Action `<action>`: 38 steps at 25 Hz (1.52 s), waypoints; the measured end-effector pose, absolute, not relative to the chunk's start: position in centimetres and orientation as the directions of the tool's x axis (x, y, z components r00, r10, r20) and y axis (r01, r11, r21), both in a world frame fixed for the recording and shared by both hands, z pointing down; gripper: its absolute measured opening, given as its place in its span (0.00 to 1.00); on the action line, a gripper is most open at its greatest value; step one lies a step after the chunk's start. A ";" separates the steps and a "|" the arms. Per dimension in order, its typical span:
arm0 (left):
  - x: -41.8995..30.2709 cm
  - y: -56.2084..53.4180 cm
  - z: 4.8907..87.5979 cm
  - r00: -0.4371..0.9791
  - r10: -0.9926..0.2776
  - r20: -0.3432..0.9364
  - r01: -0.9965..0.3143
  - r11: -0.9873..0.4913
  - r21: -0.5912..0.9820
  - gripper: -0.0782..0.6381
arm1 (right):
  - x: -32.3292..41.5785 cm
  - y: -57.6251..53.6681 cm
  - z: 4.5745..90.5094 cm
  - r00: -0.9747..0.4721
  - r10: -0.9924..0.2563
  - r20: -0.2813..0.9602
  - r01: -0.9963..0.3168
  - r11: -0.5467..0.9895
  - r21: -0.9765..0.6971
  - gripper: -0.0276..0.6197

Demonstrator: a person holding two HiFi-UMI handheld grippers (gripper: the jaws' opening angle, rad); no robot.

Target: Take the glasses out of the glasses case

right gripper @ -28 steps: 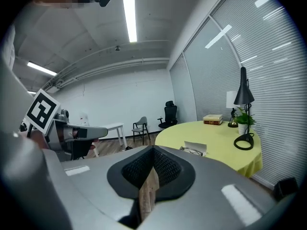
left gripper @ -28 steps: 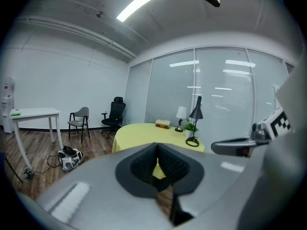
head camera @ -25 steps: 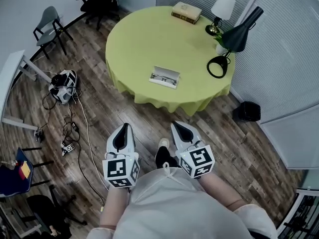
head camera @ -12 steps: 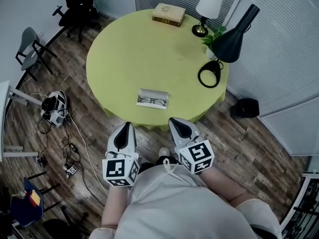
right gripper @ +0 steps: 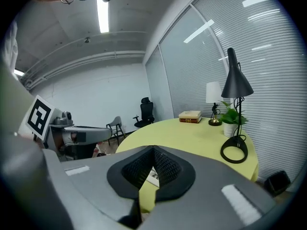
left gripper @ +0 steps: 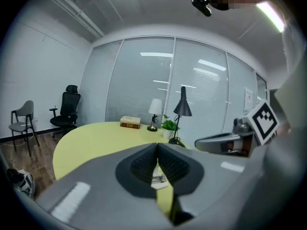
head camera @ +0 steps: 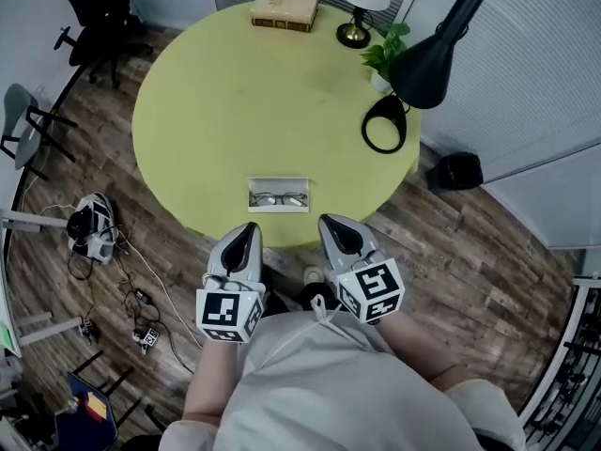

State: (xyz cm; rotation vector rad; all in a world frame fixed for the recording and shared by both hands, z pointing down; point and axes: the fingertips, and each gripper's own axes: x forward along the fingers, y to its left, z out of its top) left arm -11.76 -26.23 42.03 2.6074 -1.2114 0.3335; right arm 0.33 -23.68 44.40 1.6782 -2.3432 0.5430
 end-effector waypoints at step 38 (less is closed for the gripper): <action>-4.0 -34.2 64.5 0.539 0.064 0.840 0.111 -0.994 0.005 0.24 | 1.0 -30.2 57.0 -0.162 -0.773 0.613 -0.977 0.038 -0.211 0.04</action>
